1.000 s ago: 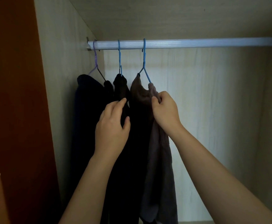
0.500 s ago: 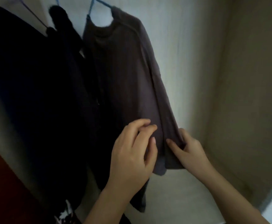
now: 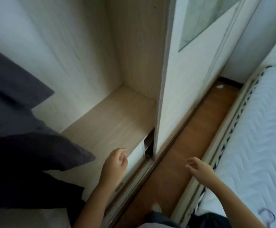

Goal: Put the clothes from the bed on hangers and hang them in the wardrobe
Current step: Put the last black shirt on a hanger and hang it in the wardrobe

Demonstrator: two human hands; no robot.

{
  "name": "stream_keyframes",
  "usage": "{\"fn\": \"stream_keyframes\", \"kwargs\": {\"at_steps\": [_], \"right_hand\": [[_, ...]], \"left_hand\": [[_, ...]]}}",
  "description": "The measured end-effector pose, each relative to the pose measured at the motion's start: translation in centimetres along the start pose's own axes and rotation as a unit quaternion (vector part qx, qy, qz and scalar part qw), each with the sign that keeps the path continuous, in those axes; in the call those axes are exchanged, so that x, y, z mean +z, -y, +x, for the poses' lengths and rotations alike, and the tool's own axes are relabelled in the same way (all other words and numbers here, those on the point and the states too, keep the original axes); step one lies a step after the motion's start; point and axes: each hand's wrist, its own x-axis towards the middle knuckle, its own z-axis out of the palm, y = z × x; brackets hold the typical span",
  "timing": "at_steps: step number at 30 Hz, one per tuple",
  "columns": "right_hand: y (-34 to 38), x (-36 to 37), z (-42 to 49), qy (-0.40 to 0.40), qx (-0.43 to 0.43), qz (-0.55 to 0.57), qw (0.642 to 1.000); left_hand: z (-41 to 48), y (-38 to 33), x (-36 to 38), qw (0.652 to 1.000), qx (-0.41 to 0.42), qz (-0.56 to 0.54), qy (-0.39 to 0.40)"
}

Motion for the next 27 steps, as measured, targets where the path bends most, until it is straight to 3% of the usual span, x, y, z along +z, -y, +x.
{"fn": "stream_keyframes", "kwargs": {"at_steps": [6, 11, 21, 27], "right_hand": [[-13.2, 1.9, -4.9, -0.022, 0.256, 0.119, 0.959], [-18.6, 6.1, -11.1, -0.090, 0.387, 0.192, 0.898], [-12.5, 19.0, -19.6, -0.194, 0.528, 0.372, 0.738], [-9.5, 23.9, -22.7, -0.206, 0.565, 0.426, 0.676]], "left_hand": [[-0.8, 3.9, 4.9, 0.985, 0.013, 0.087, 0.148], [0.7, 5.9, 6.8, 0.968, -0.016, 0.073, 0.240], [6.7, 8.6, 9.8, 0.884, 0.048, 0.150, 0.440], [7.2, 9.2, 13.2, 0.818, 0.060, 0.219, 0.528]]}}
